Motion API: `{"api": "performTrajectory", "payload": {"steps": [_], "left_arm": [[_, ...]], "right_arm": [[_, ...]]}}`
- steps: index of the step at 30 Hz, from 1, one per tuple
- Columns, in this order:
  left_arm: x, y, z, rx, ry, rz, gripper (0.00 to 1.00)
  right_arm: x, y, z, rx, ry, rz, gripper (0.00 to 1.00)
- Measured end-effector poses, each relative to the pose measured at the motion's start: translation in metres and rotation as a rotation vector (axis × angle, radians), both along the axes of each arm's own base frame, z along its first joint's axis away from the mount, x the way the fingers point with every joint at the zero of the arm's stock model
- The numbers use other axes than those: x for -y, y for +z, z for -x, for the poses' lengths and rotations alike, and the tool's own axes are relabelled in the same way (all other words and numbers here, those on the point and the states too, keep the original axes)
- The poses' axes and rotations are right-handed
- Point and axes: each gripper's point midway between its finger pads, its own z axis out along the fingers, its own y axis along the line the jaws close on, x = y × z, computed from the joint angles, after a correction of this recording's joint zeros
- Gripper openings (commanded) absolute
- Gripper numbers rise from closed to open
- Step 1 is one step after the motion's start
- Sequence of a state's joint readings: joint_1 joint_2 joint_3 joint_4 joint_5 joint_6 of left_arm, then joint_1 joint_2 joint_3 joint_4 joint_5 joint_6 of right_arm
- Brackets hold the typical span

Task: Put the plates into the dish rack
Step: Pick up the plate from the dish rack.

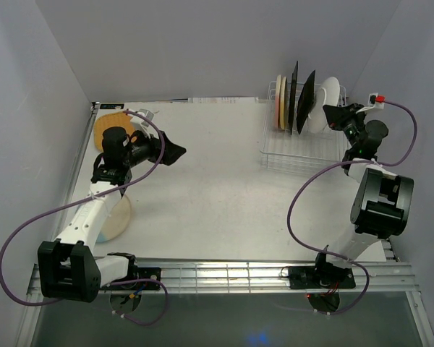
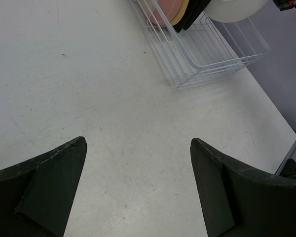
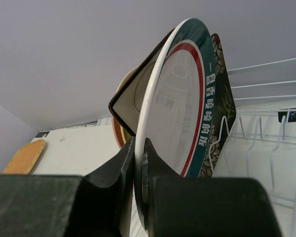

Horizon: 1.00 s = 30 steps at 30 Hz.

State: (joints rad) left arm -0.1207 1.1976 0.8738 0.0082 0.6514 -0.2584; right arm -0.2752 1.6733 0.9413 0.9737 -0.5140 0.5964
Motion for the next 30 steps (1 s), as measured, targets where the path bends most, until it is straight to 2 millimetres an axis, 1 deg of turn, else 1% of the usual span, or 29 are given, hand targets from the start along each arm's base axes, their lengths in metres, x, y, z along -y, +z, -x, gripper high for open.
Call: {"api": "performTrajectory", "payload": {"steps": [3, 8, 14, 23, 30], "left_arm": [[0.0, 0.003, 0.002, 0.01, -0.004, 0.002, 0.96], [0.001, 0.003, 0.003, 0.018, -0.008, 0.002, 0.96], [0.001, 0.002, 0.003, 0.017, -0.009, 0.001, 0.96], [0.0, 0.002, 0.003, 0.02, -0.009, -0.001, 0.96], [0.0, 0.002, 0.003, 0.02, -0.009, -0.001, 0.96]], "right_arm": [[-0.001, -0.004, -0.004, 0.018, 0.016, -0.01, 0.08], [0.0, -0.021, -0.01, 0.004, 0.022, -0.03, 0.08], [0.002, -0.02, -0.011, 0.028, 0.019, -0.02, 0.08], [0.003, -0.035, -0.018, 0.016, 0.022, -0.033, 0.08], [0.005, -0.034, -0.018, 0.019, 0.026, -0.049, 0.08]]}}
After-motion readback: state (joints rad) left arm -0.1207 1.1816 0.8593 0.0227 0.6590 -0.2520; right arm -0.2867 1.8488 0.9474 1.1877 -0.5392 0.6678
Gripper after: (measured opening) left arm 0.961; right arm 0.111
